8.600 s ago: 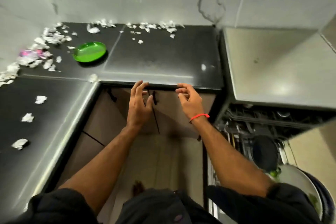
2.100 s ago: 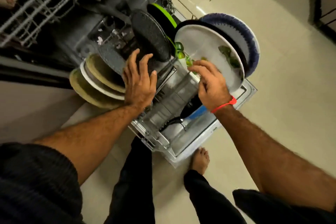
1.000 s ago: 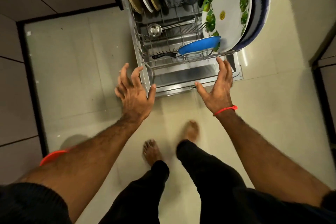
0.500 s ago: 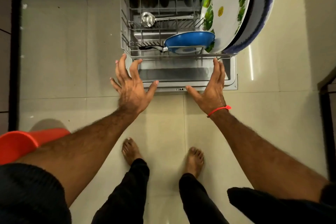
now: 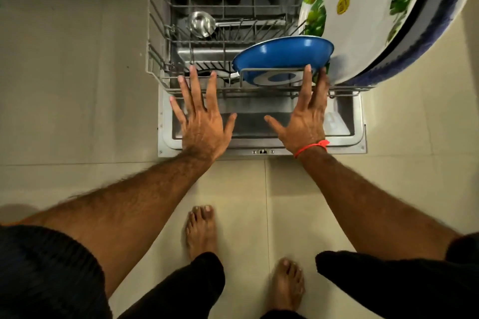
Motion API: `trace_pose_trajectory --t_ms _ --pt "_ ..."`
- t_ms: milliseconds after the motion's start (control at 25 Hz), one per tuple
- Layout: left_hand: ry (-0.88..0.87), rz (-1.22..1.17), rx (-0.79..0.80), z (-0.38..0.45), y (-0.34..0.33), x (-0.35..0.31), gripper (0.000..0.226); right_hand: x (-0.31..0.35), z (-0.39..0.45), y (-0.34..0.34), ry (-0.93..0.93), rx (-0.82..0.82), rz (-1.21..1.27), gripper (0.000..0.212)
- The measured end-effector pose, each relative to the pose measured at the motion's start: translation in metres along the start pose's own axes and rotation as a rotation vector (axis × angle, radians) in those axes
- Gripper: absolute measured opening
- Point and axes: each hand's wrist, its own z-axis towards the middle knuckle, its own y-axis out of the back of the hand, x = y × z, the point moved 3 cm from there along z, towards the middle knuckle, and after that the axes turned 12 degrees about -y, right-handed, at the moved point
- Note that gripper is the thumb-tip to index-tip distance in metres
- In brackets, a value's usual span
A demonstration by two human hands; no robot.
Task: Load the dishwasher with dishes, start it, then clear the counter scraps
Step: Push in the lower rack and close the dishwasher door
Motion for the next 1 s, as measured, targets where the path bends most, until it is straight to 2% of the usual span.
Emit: trace_pose_trajectory --t_ms 80,200,360,560,640,840,1000 --pt "0.026 0.06 -0.052 0.011 -0.026 0.005 0.094 -0.013 0.008 -0.016 0.05 -0.113 -0.03 0.119" --pt "0.057 0.103 -0.275 0.023 -0.053 0.005 0.078 -0.026 0.021 -0.039 0.164 -0.28 -0.06 0.112" --pt "0.009 0.142 -0.518 0.079 -0.075 0.027 0.063 -0.02 0.075 -0.063 0.199 -0.504 -0.088 0.095" --pt "0.001 0.189 -0.754 0.121 -0.086 0.05 0.047 -0.015 0.113 -0.074 0.436 -0.762 -0.092 0.084" --pt "-0.014 0.215 -0.771 0.124 -0.092 0.057 0.047 -0.017 0.117 -0.079 0.475 -0.827 -0.055 0.08" --pt "-0.068 0.313 -0.761 0.122 -0.078 0.059 0.051 -0.015 0.12 -0.081 0.477 -0.833 -0.006 0.079" --pt "-0.211 0.416 -0.631 0.112 -0.058 0.072 0.054 -0.019 0.115 -0.074 0.443 -0.777 -0.041 0.073"
